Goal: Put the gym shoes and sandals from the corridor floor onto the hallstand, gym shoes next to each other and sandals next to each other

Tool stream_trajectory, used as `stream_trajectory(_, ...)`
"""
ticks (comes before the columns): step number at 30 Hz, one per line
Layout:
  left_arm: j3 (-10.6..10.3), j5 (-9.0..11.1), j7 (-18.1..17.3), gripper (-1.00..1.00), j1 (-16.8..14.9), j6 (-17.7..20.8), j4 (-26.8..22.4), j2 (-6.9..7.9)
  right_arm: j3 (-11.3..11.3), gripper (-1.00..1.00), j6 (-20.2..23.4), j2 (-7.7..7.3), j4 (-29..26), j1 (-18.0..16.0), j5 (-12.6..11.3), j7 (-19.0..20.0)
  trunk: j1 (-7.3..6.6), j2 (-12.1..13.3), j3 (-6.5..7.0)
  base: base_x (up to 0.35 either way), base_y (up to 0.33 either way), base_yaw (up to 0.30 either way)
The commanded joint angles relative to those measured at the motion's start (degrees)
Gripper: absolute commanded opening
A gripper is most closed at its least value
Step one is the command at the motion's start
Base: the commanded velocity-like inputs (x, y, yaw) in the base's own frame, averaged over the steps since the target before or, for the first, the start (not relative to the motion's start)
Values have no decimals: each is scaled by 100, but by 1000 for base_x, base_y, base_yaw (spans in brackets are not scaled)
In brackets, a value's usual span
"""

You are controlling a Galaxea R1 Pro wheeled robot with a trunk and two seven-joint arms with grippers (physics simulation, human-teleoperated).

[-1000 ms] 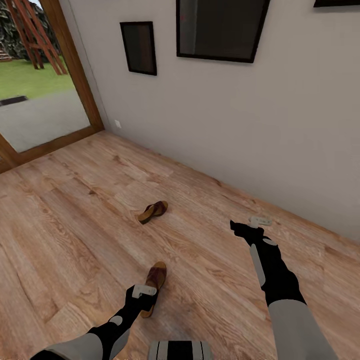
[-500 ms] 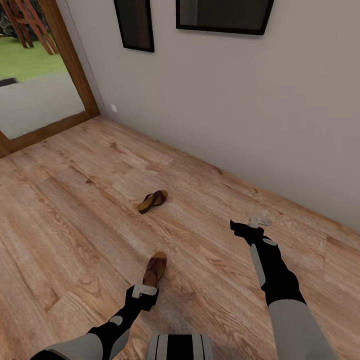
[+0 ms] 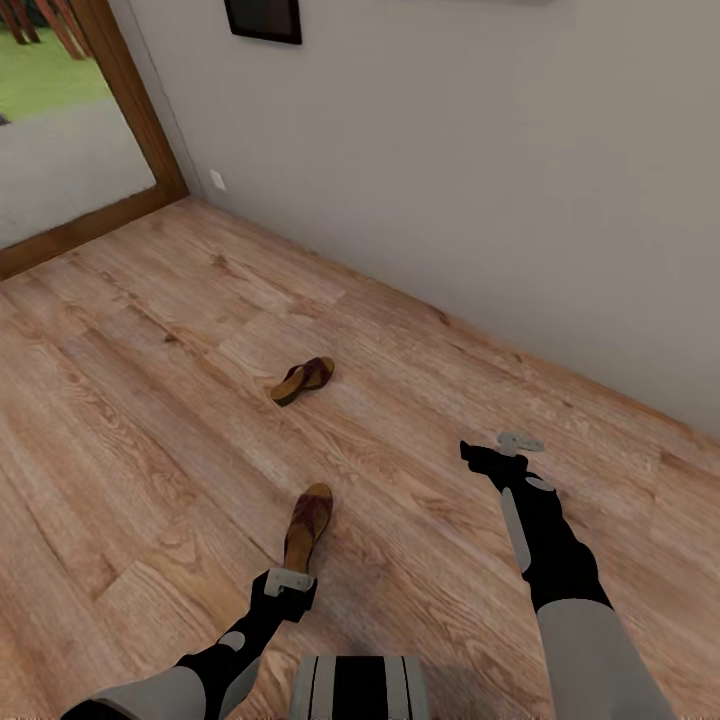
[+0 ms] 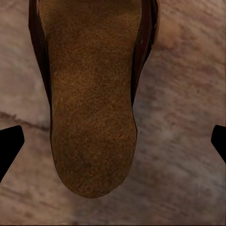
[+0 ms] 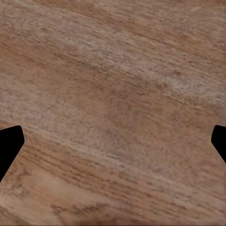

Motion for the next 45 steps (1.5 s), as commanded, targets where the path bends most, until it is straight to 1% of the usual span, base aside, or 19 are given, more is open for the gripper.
stream_trajectory(1,-21,62,-36,100,-4,-17,8,0,-10,100,32,5,-9,-2,15,1,-1,-2,-14,0,0,43)
stream_trajectory(11,-21,62,-36,100,-4,-17,7,0,-10,100,32,5,-10,0,15,1,-1,-2,-90,0,0,50)
stream_trajectory(19,-21,62,-36,100,-4,-17,8,0,-10,100,32,5,-9,-2,15,1,19,-12,-295,0,0,4)
stream_trajectory(25,-21,62,-36,100,-4,-17,7,0,-10,100,32,5,-10,-1,15,1,19,-12,-338,0,0,0)
stream_trajectory(30,-20,62,-36,100,-4,-17,7,0,-10,100,32,5,-9,-2,15,1,32,-19,-460,0,0,0)
stream_trajectory(41,-21,62,-36,100,-4,-17,7,0,-10,100,32,5,-11,-2,15,1,32,-19,-519,0,0,0)
stream_trajectory(43,-21,62,-36,100,-4,-17,7,0,-10,100,32,5,-10,-2,15,1,37,-22,-564,0,0,0)
stream_trajectory(45,-20,62,-36,100,-4,-17,7,0,-10,100,32,5,-9,-2,15,1,37,-22,-566,0,0,0)
